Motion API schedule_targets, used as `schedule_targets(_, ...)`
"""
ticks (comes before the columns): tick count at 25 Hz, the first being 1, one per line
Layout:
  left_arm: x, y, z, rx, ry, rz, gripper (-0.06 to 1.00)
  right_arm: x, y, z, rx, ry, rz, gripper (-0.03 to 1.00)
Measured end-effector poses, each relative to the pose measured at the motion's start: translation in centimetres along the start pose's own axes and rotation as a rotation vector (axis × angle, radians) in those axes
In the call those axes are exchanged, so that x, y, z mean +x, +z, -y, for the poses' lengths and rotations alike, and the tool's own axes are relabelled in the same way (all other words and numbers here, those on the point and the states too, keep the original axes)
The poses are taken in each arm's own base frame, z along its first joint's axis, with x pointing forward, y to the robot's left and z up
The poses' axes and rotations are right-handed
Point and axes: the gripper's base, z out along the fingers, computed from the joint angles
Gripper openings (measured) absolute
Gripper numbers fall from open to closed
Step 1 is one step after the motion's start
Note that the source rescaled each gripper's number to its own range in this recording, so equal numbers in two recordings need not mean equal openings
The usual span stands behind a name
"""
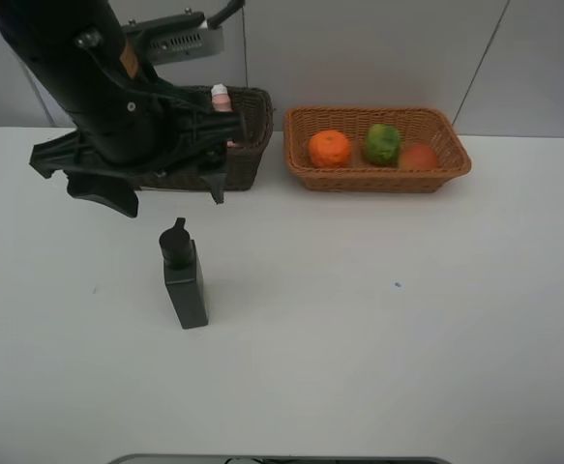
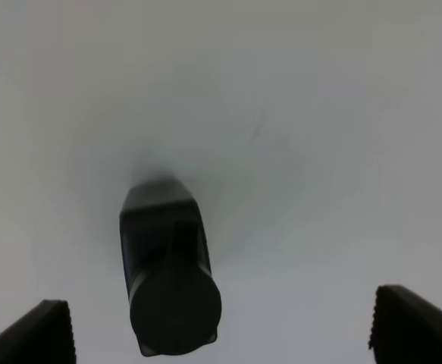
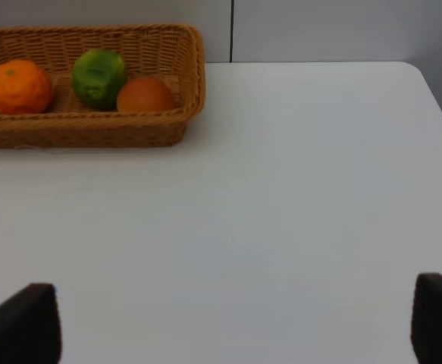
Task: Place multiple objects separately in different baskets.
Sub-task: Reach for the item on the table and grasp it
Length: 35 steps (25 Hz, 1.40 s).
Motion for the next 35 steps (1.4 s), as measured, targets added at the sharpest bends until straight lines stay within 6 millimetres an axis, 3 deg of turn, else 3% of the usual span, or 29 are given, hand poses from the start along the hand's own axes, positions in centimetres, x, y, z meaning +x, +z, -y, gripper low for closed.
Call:
schedule_targets(15,0.4,5.6,0.3,-0.131,0.028,-0.137,1.0,0.0,0.0,0.0,0.0,0.0,0.0,0.95)
schedule_targets(35,1.0,9.8,-0.4,-0.132,0.056,-0.146,1.0,0.0,0.0,0.0,0.0,0.001,0.0,0.95)
